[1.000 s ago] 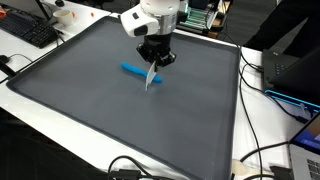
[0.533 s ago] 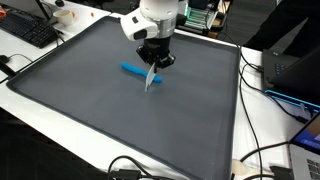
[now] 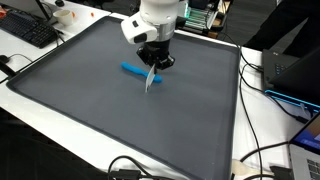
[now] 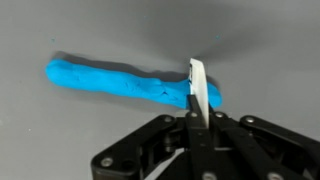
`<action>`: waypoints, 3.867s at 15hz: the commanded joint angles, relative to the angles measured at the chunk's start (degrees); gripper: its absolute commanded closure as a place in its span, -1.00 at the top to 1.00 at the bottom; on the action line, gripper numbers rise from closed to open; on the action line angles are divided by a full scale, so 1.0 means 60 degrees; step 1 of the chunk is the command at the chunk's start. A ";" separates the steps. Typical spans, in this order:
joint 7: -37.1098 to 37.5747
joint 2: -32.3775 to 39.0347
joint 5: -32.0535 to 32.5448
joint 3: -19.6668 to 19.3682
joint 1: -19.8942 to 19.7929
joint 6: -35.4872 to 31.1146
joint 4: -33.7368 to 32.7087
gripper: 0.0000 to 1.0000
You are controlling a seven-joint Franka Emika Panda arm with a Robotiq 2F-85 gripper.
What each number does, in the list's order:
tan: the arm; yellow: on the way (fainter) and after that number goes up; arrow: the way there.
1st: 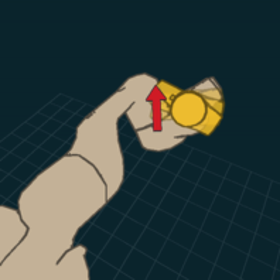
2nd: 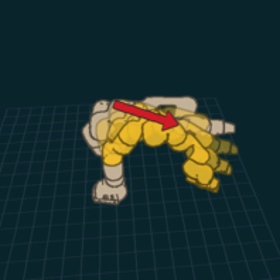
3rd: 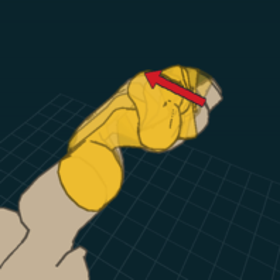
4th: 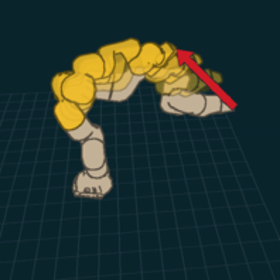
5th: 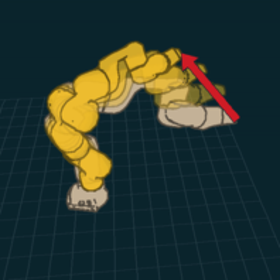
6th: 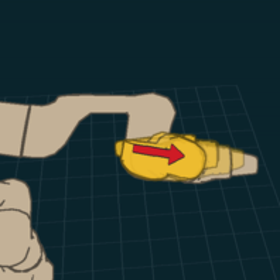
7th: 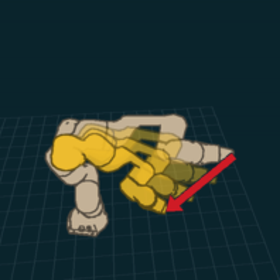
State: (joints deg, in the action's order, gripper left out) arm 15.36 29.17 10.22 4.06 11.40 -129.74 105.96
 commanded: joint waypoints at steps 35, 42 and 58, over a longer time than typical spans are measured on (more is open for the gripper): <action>-0.1055 -0.1409 -0.1011 0.0053 -0.0273 0.2154 0.0581 -0.98; -0.1076 -0.1664 -0.0931 -0.0035 -0.0505 0.1722 0.0721 -0.98; -0.1028 -0.0982 -0.0823 -0.0164 -0.0589 0.0272 0.0821 -0.98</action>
State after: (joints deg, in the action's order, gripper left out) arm 9.85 22.70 4.99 3.39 7.96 -126.40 110.10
